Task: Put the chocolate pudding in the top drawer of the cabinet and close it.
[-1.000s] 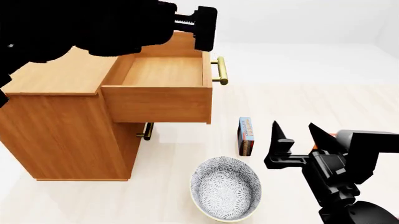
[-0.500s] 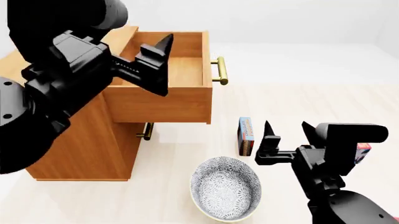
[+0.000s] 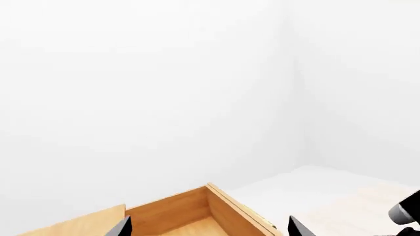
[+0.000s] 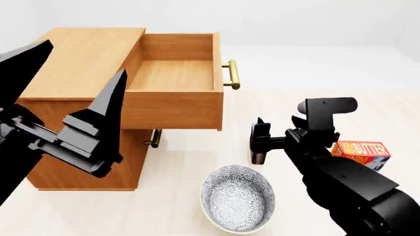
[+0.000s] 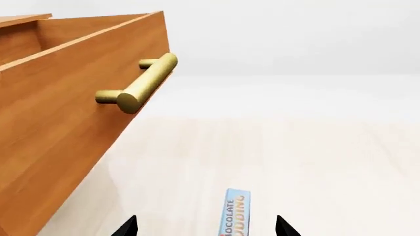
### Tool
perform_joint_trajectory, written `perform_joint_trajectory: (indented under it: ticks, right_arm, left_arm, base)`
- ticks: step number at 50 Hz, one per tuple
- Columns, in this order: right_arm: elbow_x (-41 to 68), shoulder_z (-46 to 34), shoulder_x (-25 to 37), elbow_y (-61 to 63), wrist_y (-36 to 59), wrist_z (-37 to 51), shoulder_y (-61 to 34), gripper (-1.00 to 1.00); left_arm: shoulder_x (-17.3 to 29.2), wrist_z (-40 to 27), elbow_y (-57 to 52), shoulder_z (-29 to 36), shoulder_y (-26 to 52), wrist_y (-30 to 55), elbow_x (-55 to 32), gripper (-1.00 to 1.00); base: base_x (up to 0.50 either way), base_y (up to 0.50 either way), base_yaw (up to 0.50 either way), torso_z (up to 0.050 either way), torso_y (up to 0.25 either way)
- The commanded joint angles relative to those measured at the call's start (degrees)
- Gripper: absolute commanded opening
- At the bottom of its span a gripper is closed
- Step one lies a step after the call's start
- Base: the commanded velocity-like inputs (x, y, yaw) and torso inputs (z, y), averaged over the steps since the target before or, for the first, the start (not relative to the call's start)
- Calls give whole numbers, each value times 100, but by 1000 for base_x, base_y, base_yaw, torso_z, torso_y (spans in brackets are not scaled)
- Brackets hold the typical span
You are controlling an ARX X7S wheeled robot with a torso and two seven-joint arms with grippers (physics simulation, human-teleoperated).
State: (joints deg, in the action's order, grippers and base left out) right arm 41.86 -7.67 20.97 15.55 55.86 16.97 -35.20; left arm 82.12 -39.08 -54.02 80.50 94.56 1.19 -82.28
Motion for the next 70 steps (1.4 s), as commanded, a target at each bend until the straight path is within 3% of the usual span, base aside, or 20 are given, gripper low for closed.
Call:
perform_joint_trajectory:
  ticks: [1,5,20,35,54,70]
  right_arm:
    - [-426,-483,-230,-1530,-181,-303,-946,100]
    - [-674,-705,-337,-2240,-356,-436,-1245,100]
    - [-1149,-1157,-805,-4404,-907,-896,-2086,100]
    - [-1494,-1402,-1292,-6769,-1463,-1288,-2895,100]
    - [-1792,-1590,-1740,-8967,-2372,-1731,-3586,100]
    - [-2261,-1164,-1808,-9045,-2240,-1871,-3479,100]
  left_arm:
    - [782,-126,-380,245,-428,-832,709,100]
    - [786,-469,-357,411,-610,-750,1138,100]
    - [788,-1024,-523,1259,-1502,-2032,2361,100]
    - [787,-373,85,1769,-2046,-2939,2581,100]
    - [787,-430,99,1898,-2212,-3007,2838,100]
    - [787,-337,192,1990,-2335,-3092,2924,100]
  base:
    - [0,0,0,0,0]
    - [0,0,0,0,0]
    - [0,0,0,0,0]
    - [0,0,0,0,0]
    - [0,0,0,0,0]
    - [0,0,0,0,0]
